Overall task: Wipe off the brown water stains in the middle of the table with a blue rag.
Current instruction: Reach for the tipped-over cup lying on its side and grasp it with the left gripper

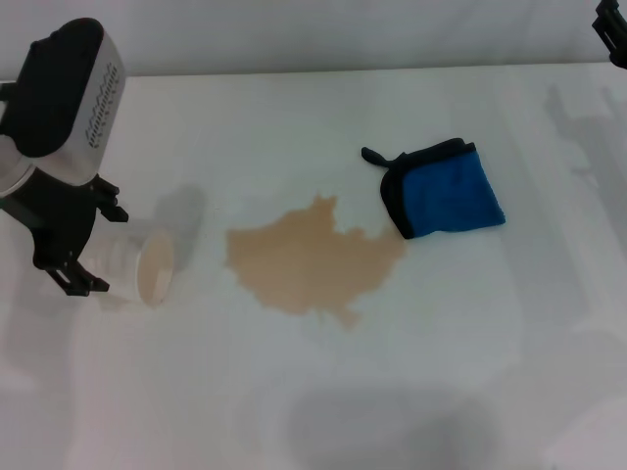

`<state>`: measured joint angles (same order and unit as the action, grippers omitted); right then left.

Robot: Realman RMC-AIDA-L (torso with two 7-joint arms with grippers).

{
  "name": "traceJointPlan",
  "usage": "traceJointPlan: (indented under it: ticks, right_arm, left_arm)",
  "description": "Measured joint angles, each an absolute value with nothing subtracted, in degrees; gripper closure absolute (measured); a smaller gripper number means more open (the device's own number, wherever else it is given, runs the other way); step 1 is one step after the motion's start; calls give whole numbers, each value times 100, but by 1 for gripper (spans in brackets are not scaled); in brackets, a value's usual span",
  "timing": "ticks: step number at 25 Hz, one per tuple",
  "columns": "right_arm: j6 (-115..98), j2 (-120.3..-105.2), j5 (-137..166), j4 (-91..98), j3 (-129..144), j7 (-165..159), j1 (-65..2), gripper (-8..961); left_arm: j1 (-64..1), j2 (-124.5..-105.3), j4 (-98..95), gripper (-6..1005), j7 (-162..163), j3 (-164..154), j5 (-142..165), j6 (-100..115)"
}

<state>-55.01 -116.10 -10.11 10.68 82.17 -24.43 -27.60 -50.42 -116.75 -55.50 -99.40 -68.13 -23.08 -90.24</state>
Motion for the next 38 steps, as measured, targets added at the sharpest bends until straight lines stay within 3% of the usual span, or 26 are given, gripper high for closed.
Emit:
traceJointPlan:
  ticks: [38]
  right_arm:
    - [-5548, -11610, -1011, 1099, 8220, -2444, -2619, 96]
  left_arm:
    - [-4970, -11822, -4708, 116, -10107, -6811, -2285, -8214]
